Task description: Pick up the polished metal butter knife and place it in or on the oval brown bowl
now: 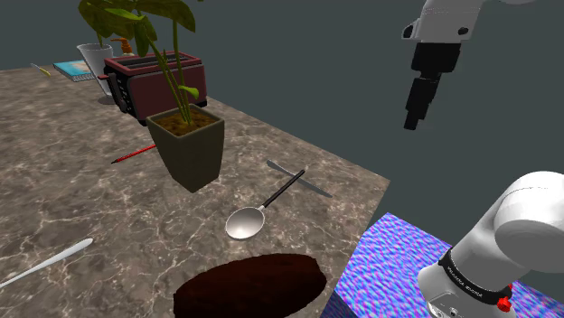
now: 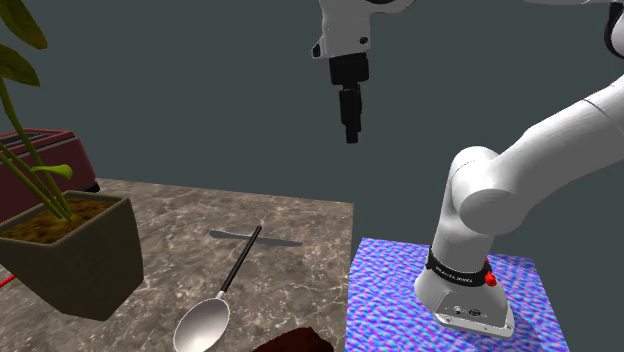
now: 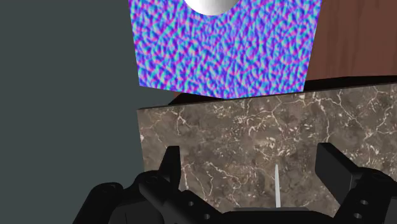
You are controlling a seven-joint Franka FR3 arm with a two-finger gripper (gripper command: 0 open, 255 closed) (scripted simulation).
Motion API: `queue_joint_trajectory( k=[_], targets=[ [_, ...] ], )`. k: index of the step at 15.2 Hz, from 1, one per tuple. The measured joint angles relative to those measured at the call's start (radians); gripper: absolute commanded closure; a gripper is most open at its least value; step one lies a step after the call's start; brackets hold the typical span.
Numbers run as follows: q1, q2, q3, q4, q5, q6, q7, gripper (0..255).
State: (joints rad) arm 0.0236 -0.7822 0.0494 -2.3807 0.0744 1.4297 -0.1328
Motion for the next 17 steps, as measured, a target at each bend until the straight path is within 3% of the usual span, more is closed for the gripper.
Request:
queue_joint_trajectory(
  k=[3, 10, 17],
  targets=[
    [0.004, 0.027, 0.012, -0.011, 0.007, 0.043, 0.007, 0],
    [0.027, 0.192, 0.088, -0.044, 0.043, 0.278, 0.054, 0],
    [0.042, 0.403, 0.163, -0.008, 0.047, 0.493, 0.112, 0]
  ],
)
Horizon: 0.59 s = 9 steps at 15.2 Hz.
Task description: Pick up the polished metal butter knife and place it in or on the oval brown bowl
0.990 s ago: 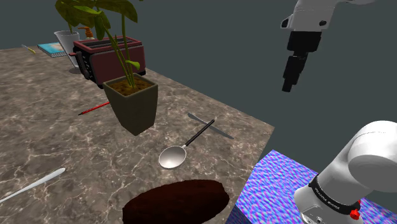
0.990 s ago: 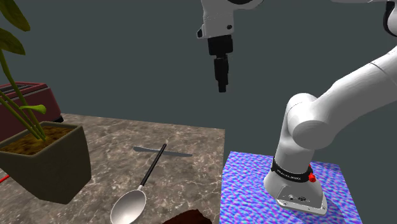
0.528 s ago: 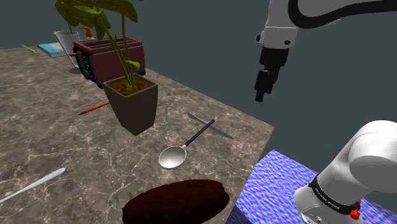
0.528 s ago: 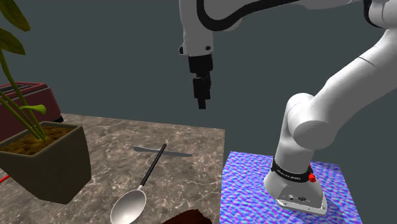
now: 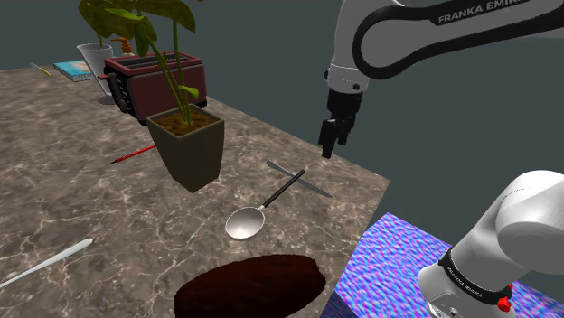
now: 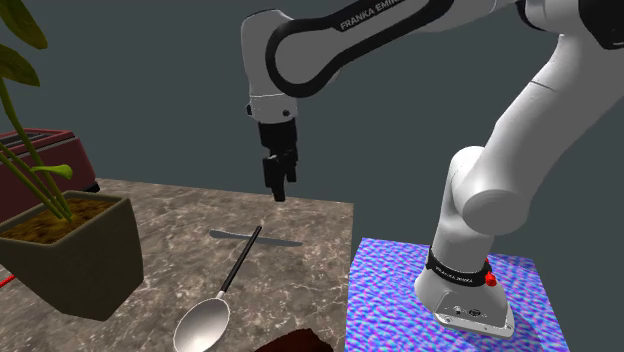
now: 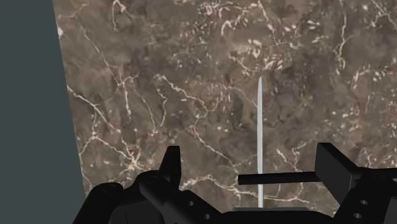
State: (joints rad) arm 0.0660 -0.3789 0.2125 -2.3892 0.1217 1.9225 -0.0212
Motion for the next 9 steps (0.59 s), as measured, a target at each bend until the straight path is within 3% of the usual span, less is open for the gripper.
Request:
queue_joint_trajectory(
  k=[9],
  targets=[
    [0.011, 0.317, 0.073, 0.134, -0.073, 0.220, 0.098, 0]
  ],
)
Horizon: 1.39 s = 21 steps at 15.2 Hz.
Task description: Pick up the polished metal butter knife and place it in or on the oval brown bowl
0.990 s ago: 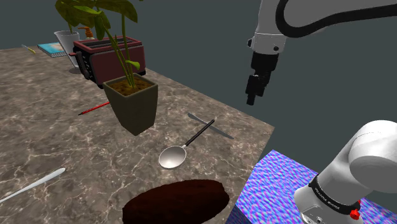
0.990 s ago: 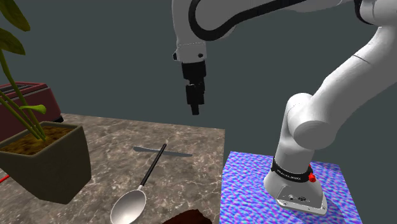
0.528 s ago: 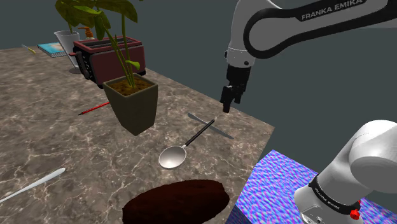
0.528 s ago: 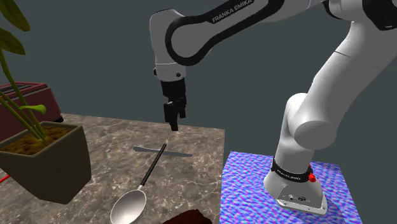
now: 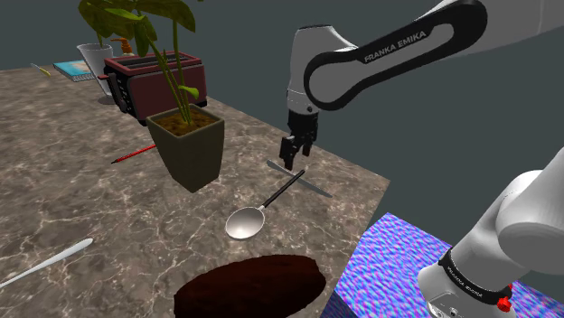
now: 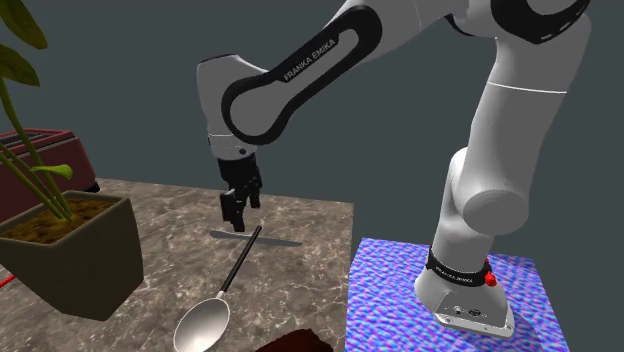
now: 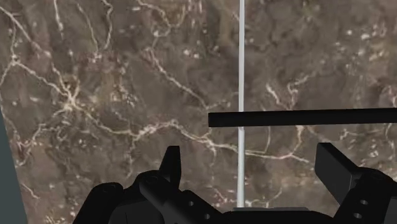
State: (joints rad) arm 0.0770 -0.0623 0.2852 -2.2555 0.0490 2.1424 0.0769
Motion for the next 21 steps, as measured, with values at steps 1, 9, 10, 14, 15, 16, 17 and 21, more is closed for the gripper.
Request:
queue_joint_trajectory(
  k=[1, 9, 10, 14, 15, 16, 17, 21],
  targets=[
    [0.002, 0.012, 0.002, -0.007, -0.003, 0.019, 0.005, 0],
    [0.004, 0.062, 0.007, -0.042, -0.019, 0.106, 0.019, 0],
    [0.004, 0.063, 0.007, -0.043, -0.019, 0.108, 0.019, 0],
    [0.005, 0.064, 0.007, -0.043, -0.019, 0.110, 0.020, 255],
    [0.005, 0.061, 0.007, -0.041, -0.018, 0.111, 0.020, 255],
    [0.005, 0.062, 0.007, -0.044, -0.018, 0.110, 0.019, 255],
    [0.004, 0.061, 0.007, -0.045, -0.018, 0.110, 0.019, 255],
    [0.004, 0.061, 0.006, -0.047, -0.018, 0.110, 0.018, 255]
  ],
)
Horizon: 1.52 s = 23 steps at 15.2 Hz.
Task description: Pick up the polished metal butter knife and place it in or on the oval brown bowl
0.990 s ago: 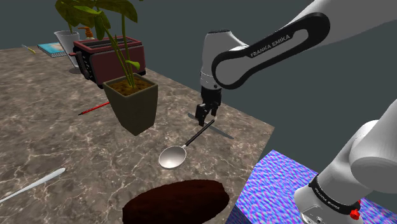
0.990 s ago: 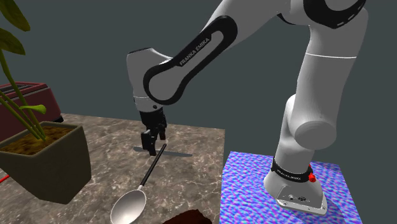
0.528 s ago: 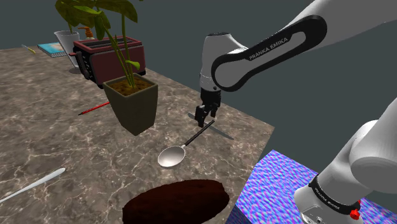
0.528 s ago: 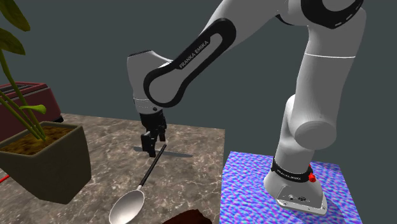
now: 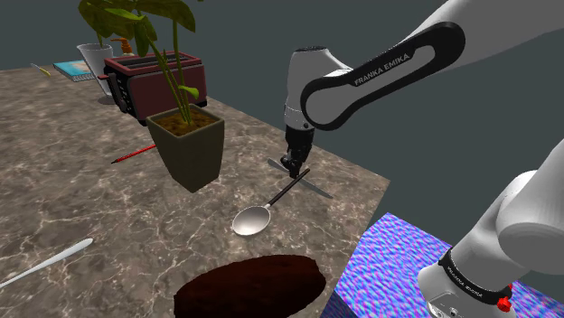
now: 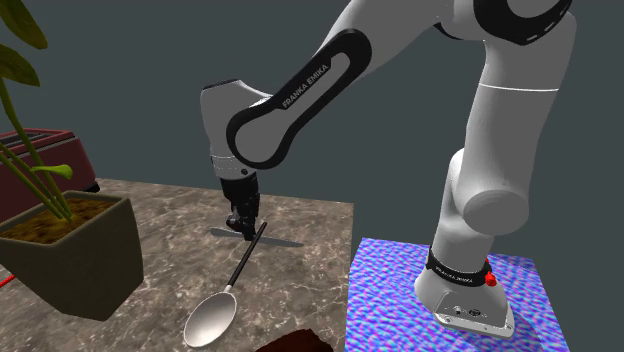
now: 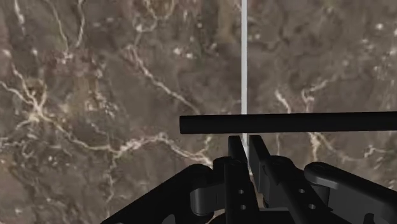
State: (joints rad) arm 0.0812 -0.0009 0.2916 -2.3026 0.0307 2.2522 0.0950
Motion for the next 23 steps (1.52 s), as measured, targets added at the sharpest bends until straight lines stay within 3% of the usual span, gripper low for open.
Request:
queue_joint_trajectory(
  k=[5, 23],
  targets=[
    [0.001, -0.006, 0.001, 0.009, 0.002, -0.016, 0.001, 255],
    [-0.001, -0.122, -0.008, 0.139, 0.032, -0.257, -0.019, 255]
  ],
)
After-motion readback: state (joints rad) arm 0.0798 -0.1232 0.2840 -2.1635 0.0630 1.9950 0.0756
